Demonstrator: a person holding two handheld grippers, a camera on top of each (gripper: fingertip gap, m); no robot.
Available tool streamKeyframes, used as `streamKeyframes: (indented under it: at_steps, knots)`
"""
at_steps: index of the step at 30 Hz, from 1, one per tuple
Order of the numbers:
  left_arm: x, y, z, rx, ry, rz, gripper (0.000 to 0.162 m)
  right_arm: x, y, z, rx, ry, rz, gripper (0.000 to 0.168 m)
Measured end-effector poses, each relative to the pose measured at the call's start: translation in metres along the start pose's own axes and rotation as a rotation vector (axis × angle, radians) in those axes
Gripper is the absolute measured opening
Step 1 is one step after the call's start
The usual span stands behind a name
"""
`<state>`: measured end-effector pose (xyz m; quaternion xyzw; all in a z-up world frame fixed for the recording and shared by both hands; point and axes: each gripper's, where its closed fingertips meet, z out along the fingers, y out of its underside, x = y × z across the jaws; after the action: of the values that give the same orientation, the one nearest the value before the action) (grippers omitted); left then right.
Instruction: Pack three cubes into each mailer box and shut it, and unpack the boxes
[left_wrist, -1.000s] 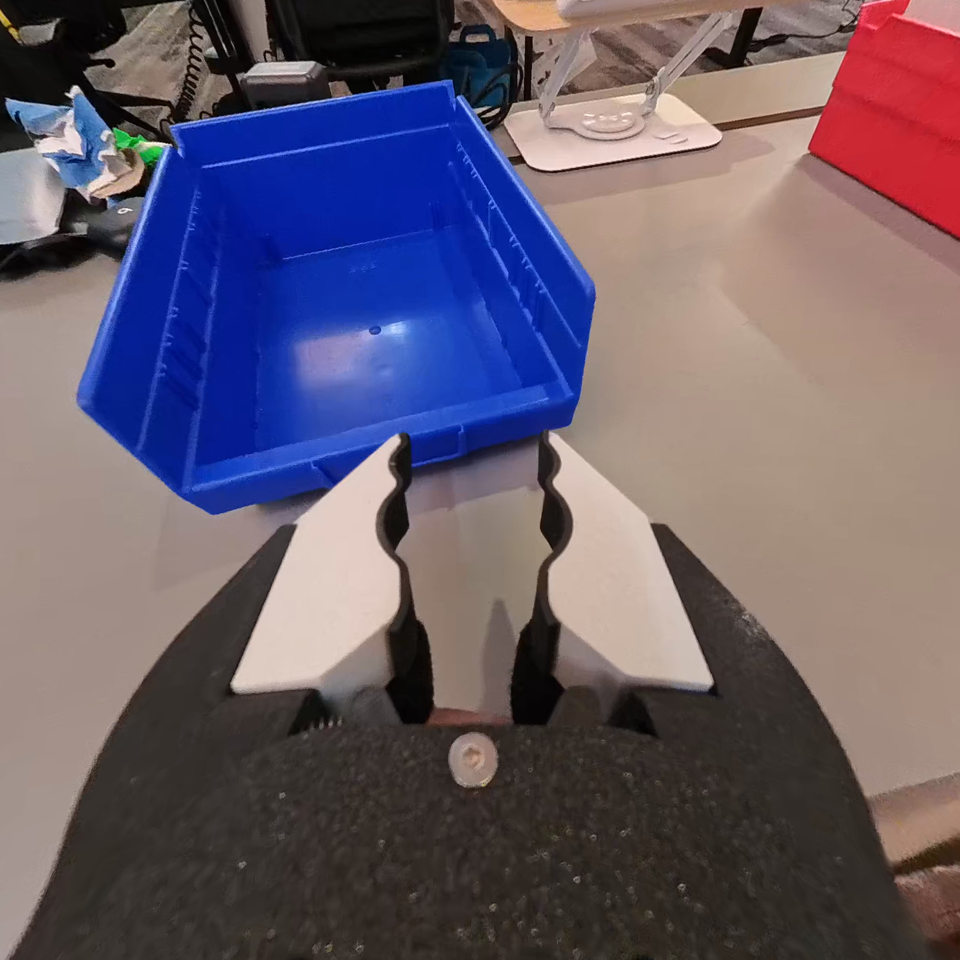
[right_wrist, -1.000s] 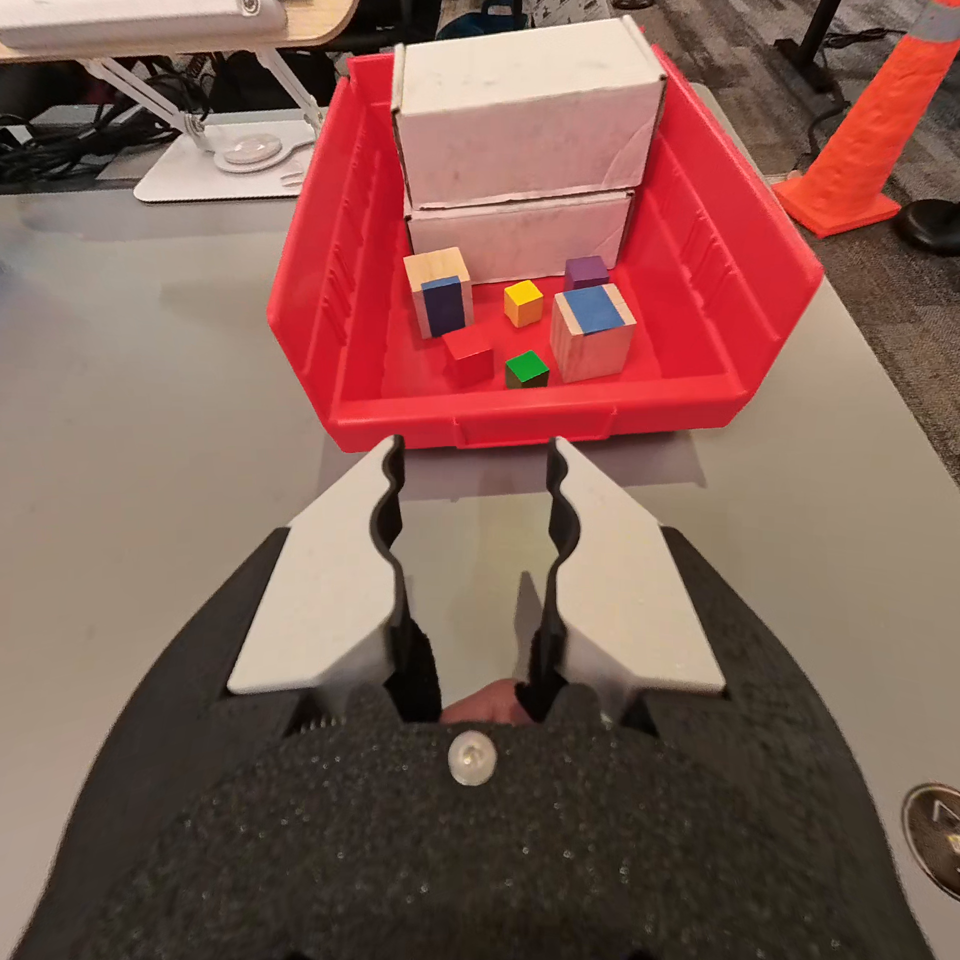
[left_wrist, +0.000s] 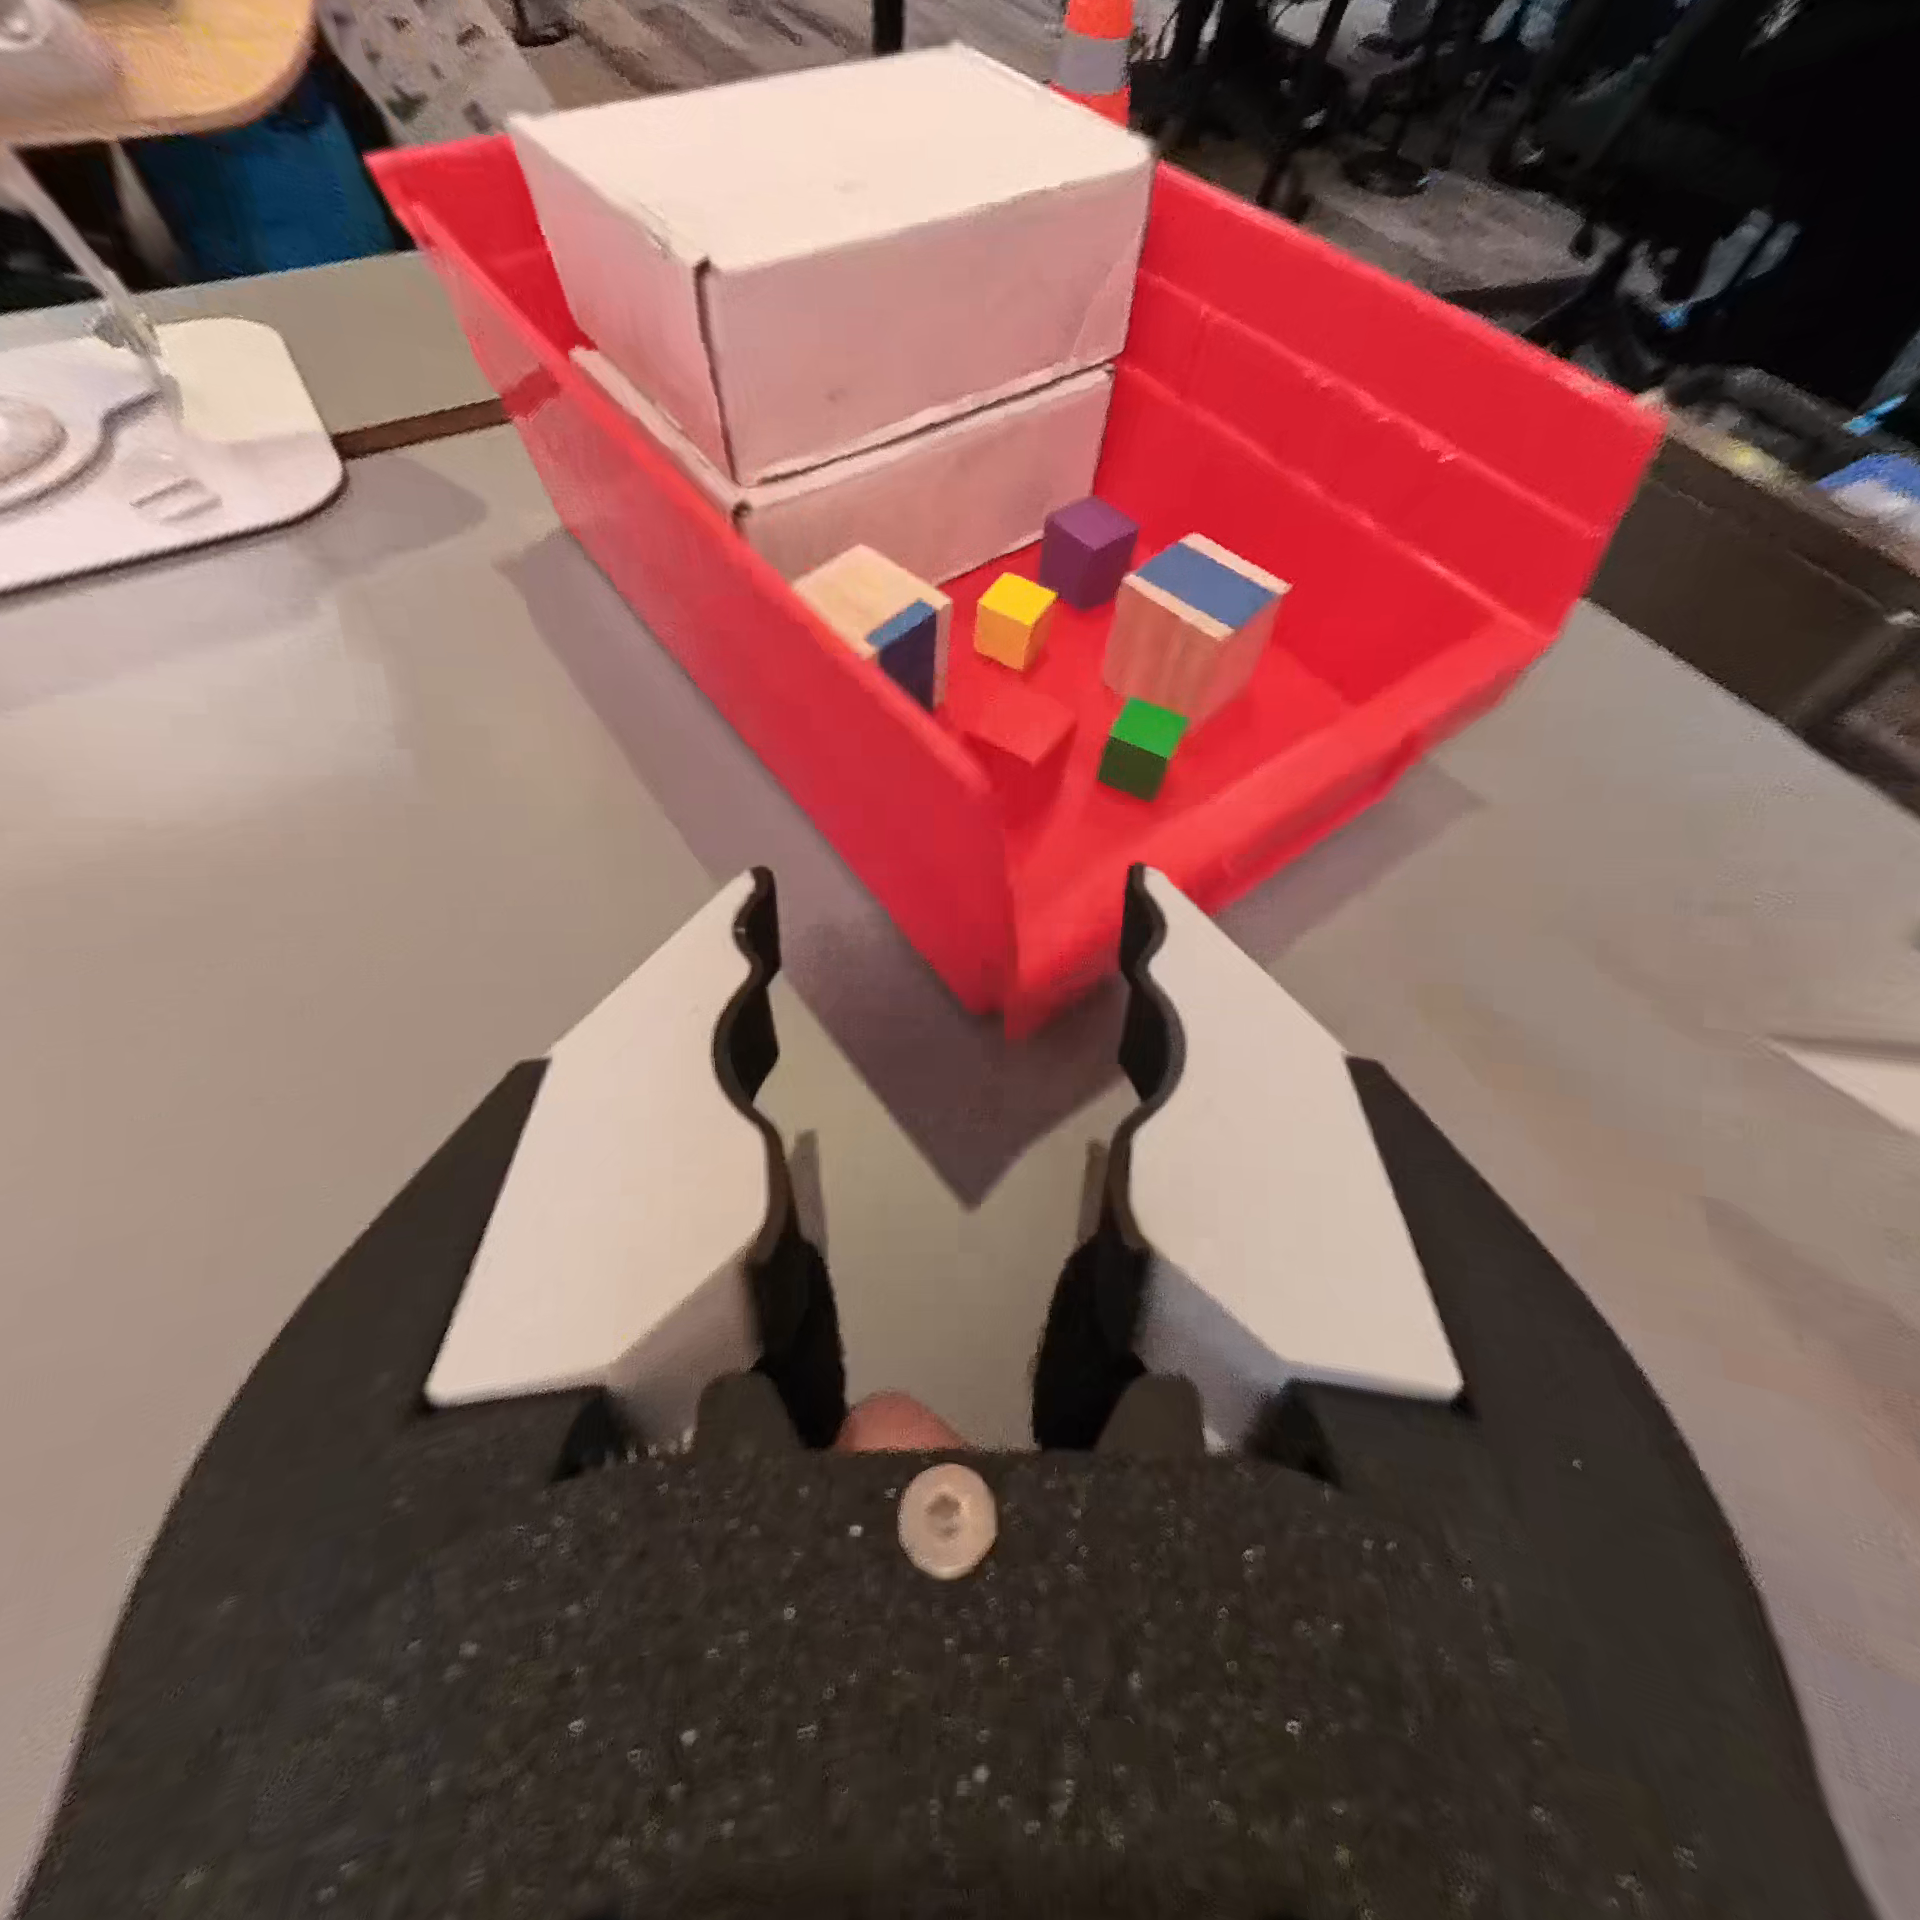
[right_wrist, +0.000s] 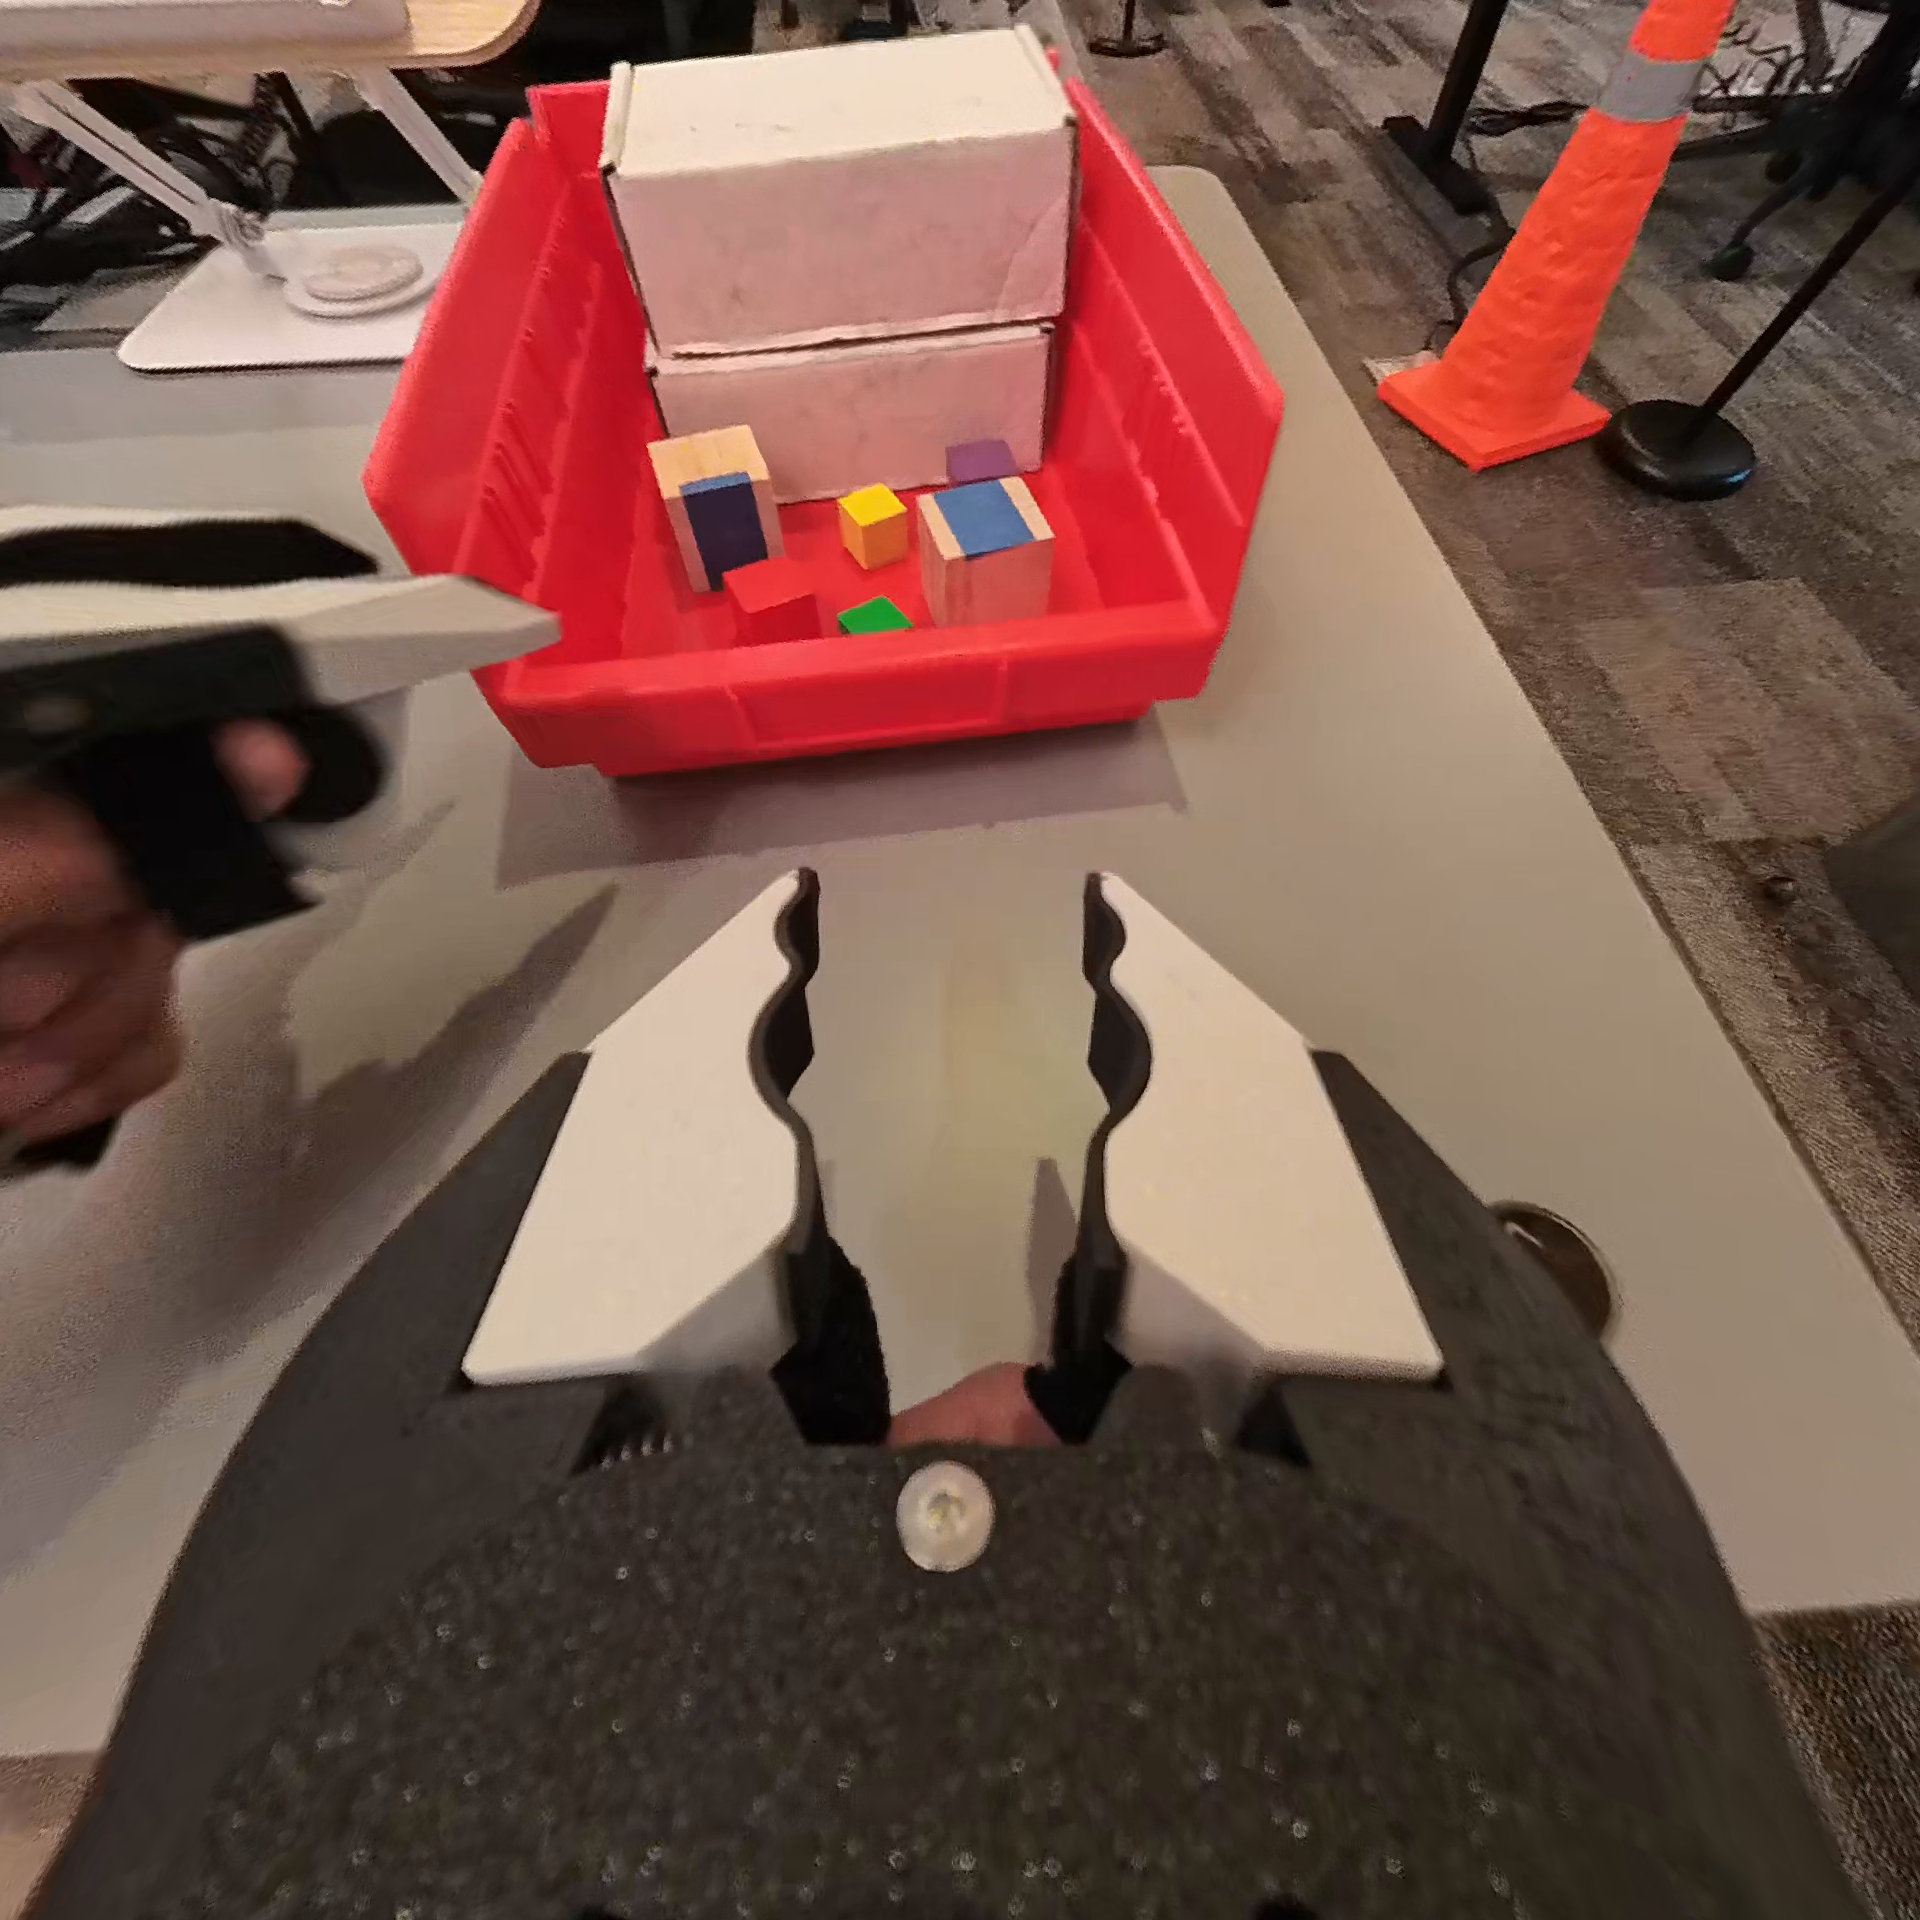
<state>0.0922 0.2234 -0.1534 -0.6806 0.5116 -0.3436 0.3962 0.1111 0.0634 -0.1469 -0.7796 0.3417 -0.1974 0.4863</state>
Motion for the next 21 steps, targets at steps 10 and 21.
streamKeyframes:
  at_steps: [10, 21]
  knots:
    - [-0.027, -0.001, 0.036, -0.043, -0.113, -0.016, 0.015, 0.013, 0.017, -0.013, -0.020, -0.033, 0.227, 0.053]
    - [-0.032, 0.026, -0.020, -0.014, -0.116, 0.052, 0.001, 0.007, 0.024, 0.014, -0.054, 0.141, 0.246, 0.058]
